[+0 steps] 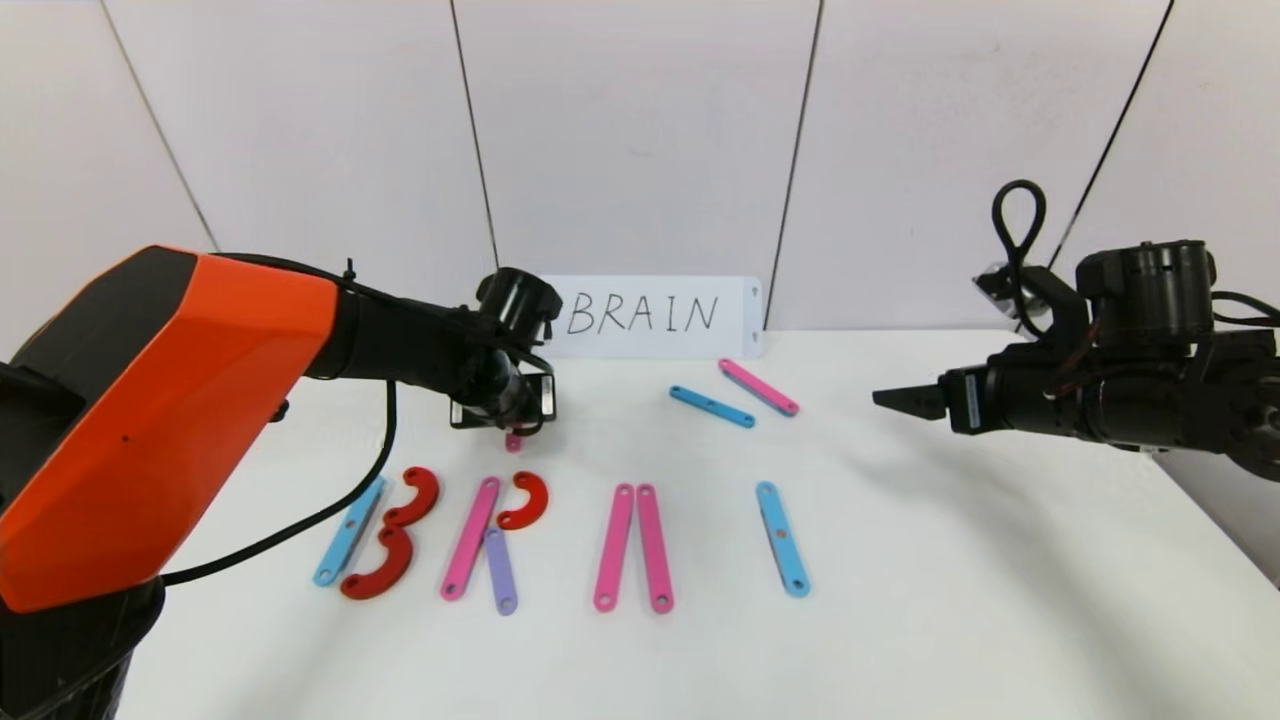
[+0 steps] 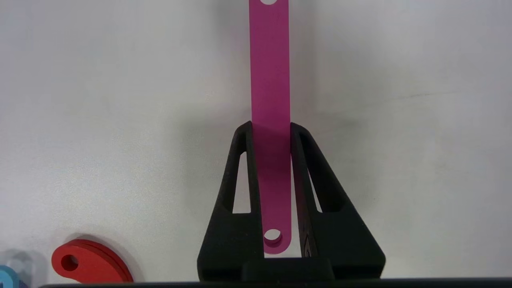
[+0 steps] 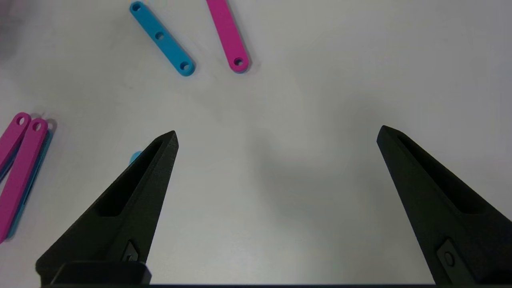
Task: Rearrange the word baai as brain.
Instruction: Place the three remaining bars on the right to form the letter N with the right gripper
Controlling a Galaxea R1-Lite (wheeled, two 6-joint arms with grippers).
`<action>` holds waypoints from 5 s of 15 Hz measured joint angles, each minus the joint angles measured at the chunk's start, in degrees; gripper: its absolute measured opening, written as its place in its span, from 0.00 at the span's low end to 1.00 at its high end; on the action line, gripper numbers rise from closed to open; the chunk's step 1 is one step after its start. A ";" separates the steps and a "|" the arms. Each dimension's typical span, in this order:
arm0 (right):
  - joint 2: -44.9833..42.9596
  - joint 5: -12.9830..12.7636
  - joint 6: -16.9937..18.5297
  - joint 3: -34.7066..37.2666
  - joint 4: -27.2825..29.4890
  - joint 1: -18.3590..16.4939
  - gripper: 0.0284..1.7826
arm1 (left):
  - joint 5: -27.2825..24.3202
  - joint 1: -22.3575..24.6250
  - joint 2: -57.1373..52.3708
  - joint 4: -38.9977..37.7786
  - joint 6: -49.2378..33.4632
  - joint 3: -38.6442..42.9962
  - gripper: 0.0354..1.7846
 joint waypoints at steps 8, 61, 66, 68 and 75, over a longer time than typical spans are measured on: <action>0.49 4.66 -0.05 -5.45 3.85 -6.24 0.98 | -1.68 -6.18 -3.10 1.22 0.07 -0.38 0.14; 1.65 6.00 0.17 -6.21 2.97 -9.23 0.98 | -6.50 -10.51 7.00 -0.61 -1.79 -17.29 0.97; 1.34 5.64 -0.44 -6.28 2.76 -8.07 0.98 | -8.55 -5.38 0.09 2.93 0.24 -17.09 0.97; 1.01 5.49 -0.33 -6.31 2.58 -6.96 0.98 | -12.13 -2.73 -3.12 6.40 1.84 -16.92 0.97; 0.35 -1.69 1.89 -9.57 4.18 2.67 0.98 | -35.22 13.01 -18.94 11.06 14.03 -5.38 0.97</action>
